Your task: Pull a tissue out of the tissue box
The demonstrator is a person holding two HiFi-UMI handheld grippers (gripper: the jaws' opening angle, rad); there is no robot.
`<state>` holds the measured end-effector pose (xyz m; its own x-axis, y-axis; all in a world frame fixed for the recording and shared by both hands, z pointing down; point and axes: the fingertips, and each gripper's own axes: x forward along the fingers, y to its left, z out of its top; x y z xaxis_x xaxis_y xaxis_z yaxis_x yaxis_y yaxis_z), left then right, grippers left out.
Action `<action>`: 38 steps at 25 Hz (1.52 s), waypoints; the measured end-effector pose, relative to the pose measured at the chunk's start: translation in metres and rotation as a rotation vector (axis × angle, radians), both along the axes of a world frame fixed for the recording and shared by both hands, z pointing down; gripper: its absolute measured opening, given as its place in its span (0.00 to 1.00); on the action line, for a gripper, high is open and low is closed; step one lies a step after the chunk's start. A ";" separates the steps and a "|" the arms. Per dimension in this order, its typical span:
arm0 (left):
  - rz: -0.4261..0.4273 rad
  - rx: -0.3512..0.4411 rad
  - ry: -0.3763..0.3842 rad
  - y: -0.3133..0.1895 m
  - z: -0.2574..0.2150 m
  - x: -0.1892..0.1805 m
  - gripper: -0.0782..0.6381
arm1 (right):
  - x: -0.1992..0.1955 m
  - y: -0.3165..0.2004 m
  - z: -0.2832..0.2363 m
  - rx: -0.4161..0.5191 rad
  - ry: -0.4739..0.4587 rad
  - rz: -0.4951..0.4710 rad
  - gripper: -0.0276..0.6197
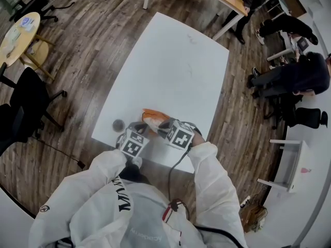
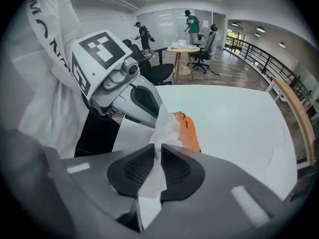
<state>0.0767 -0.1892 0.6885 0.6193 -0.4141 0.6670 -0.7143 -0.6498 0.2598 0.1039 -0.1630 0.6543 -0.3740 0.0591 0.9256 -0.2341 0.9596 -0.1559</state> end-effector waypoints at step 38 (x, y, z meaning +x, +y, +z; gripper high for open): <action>0.017 -0.018 -0.016 -0.001 0.009 -0.004 0.11 | -0.005 -0.007 -0.019 0.045 -0.045 0.044 0.05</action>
<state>0.0723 -0.1907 0.6978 0.6153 -0.3915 0.6842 -0.7074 -0.6572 0.2601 0.0988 -0.1700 0.6354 -0.4168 0.0010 0.9090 -0.2695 0.9549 -0.1246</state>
